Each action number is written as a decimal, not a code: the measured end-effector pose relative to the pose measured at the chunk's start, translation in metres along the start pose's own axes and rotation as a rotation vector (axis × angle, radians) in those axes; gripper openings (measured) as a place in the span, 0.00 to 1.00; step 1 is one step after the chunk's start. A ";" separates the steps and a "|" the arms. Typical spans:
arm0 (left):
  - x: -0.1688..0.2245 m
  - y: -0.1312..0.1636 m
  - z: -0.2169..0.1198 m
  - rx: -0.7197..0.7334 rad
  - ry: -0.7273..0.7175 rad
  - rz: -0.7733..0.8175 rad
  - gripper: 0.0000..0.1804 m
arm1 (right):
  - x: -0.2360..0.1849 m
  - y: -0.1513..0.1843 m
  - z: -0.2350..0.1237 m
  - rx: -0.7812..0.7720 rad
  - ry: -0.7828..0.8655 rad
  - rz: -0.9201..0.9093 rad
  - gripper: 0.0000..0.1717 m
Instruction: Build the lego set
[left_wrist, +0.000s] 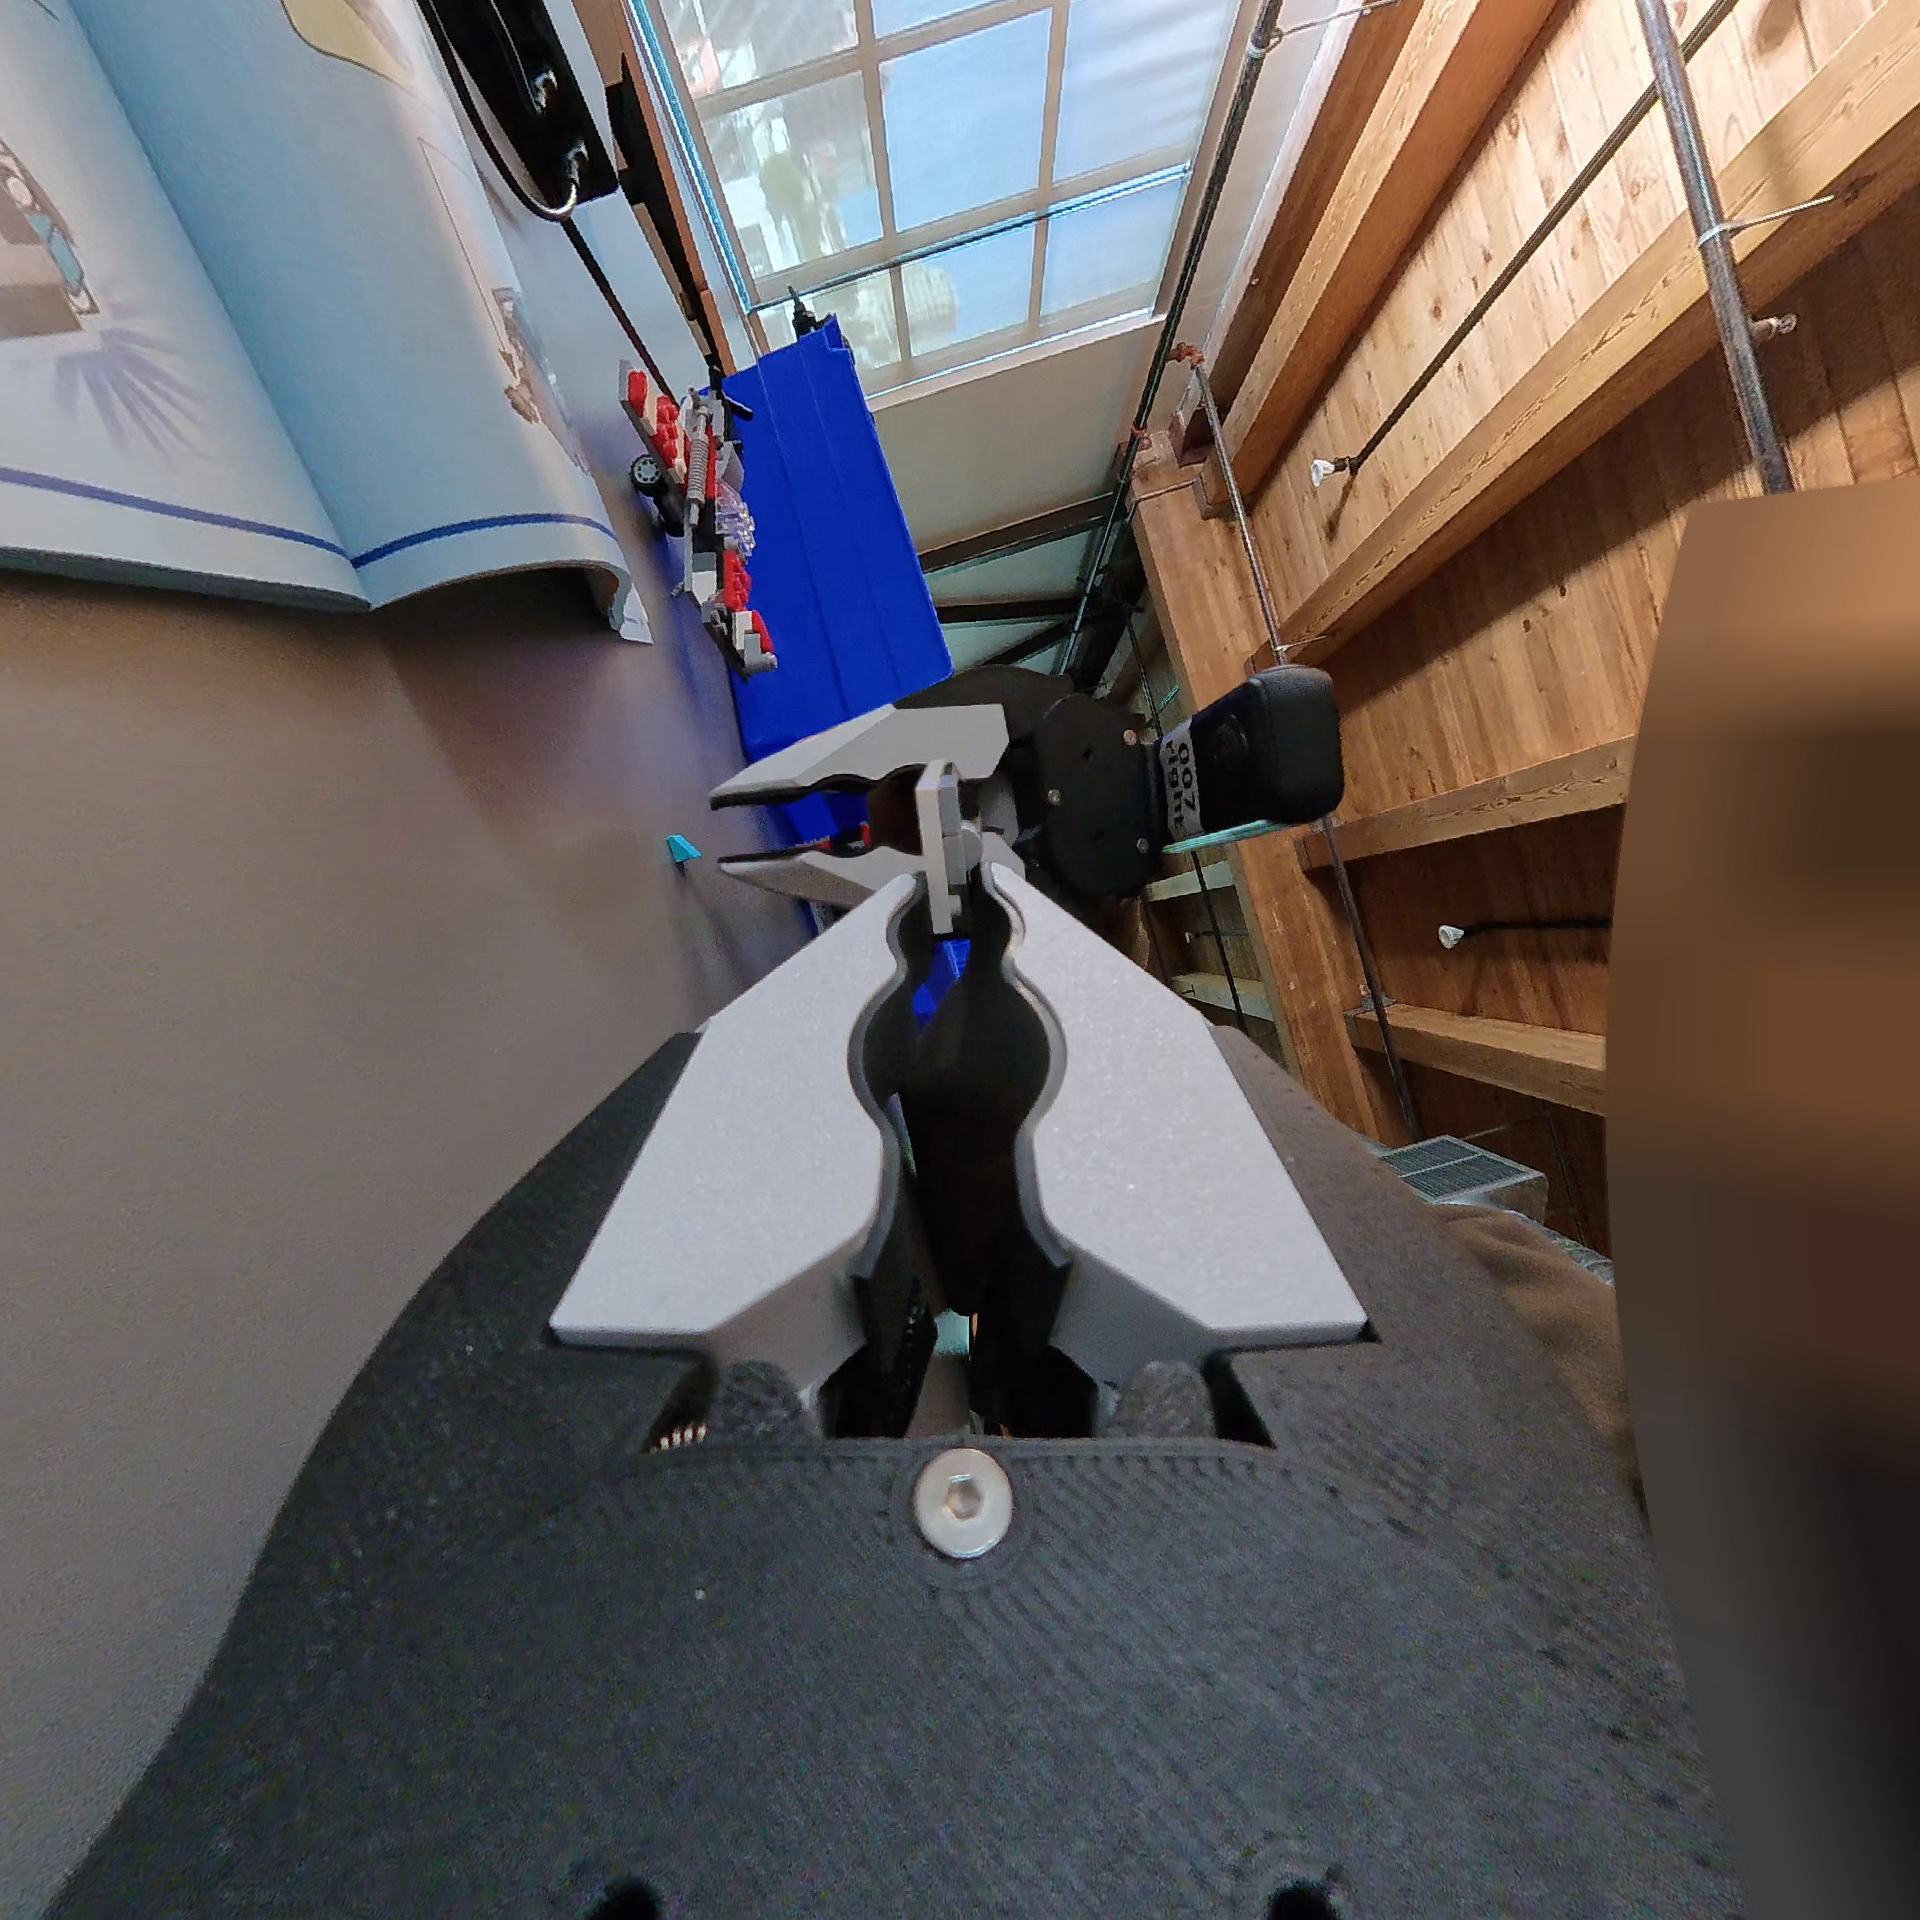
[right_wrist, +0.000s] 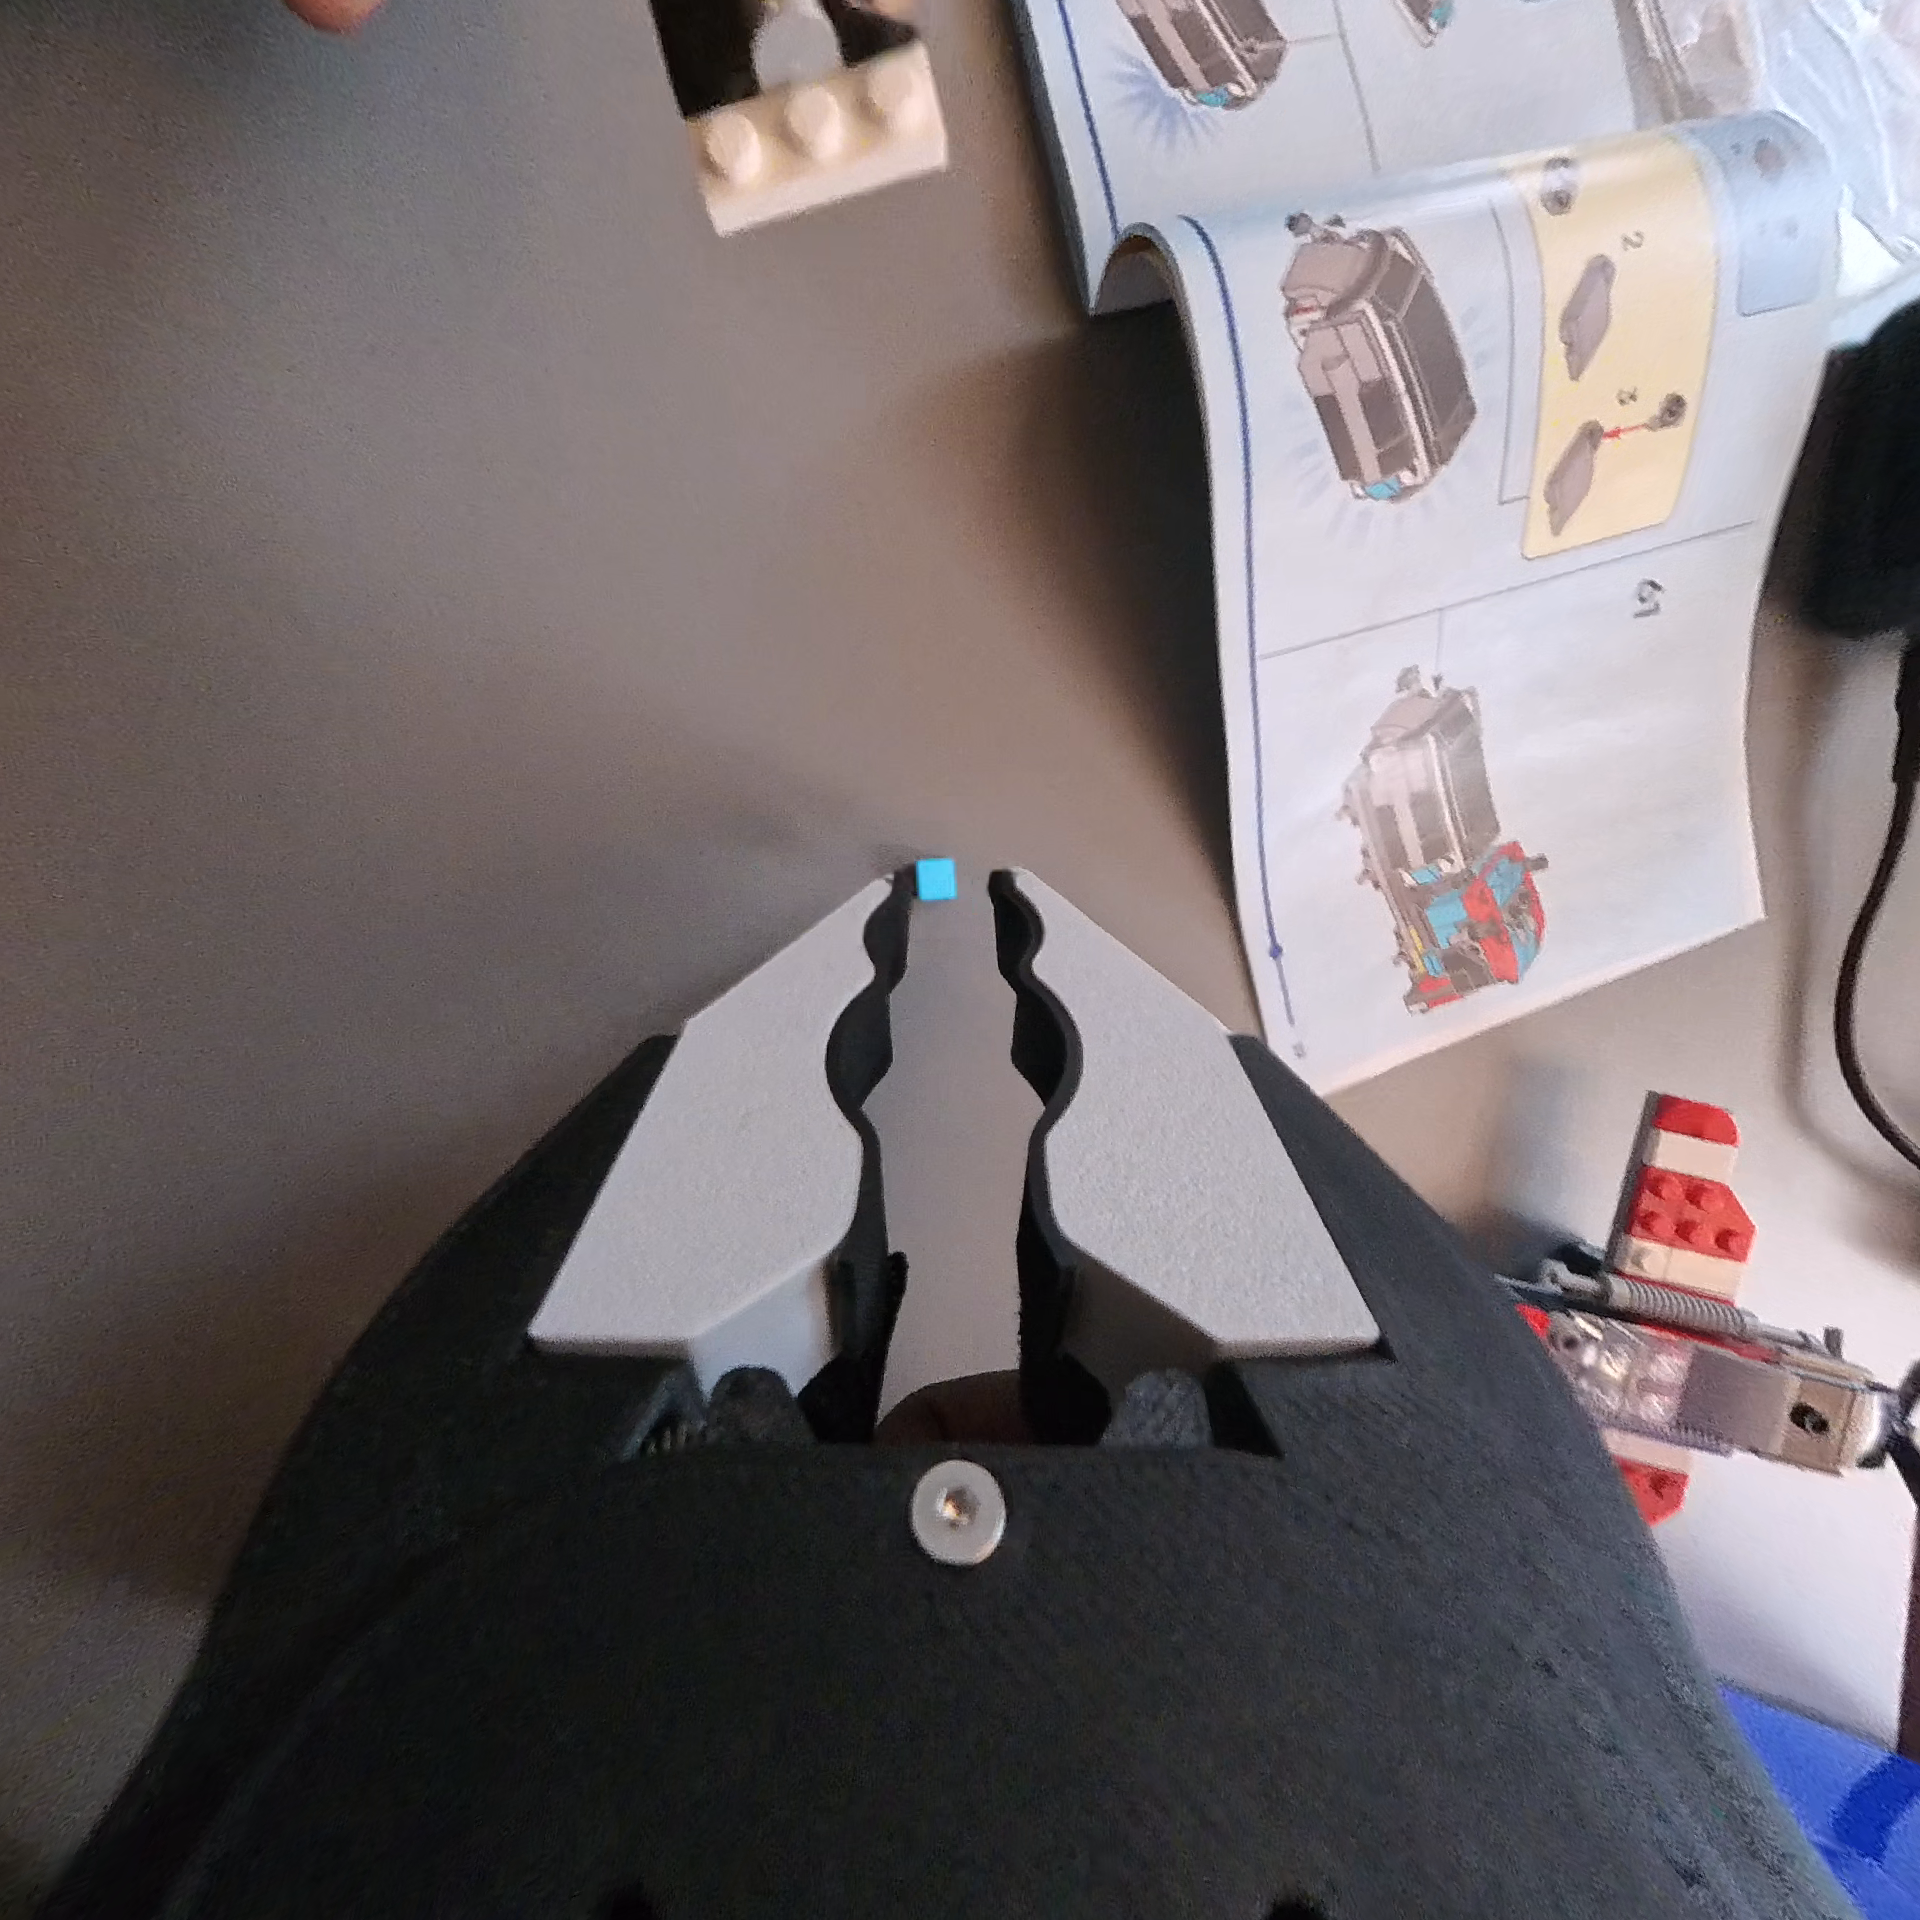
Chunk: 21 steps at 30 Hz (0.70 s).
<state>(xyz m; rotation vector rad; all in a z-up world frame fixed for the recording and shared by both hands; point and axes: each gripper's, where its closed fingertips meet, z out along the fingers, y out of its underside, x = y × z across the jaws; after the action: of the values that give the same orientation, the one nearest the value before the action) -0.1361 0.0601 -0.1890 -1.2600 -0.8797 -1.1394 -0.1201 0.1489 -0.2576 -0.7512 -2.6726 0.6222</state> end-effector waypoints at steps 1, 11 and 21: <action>0.000 0.000 0.000 0.000 0.000 0.001 0.04 | 0.002 0.002 -0.001 -0.004 0.008 0.005 0.10; 0.000 -0.003 -0.001 0.013 -0.008 0.030 0.04 | 0.003 0.006 0.005 -0.040 0.018 -0.014 0.10; 0.001 -0.005 -0.001 0.017 -0.008 0.040 0.04 | 0.004 -0.005 0.011 -0.001 0.041 -0.013 0.10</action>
<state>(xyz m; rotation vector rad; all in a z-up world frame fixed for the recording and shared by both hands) -0.1406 0.0587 -0.1870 -1.2636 -0.8648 -1.0941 -0.1300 0.1433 -0.2638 -0.7377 -2.6387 0.5957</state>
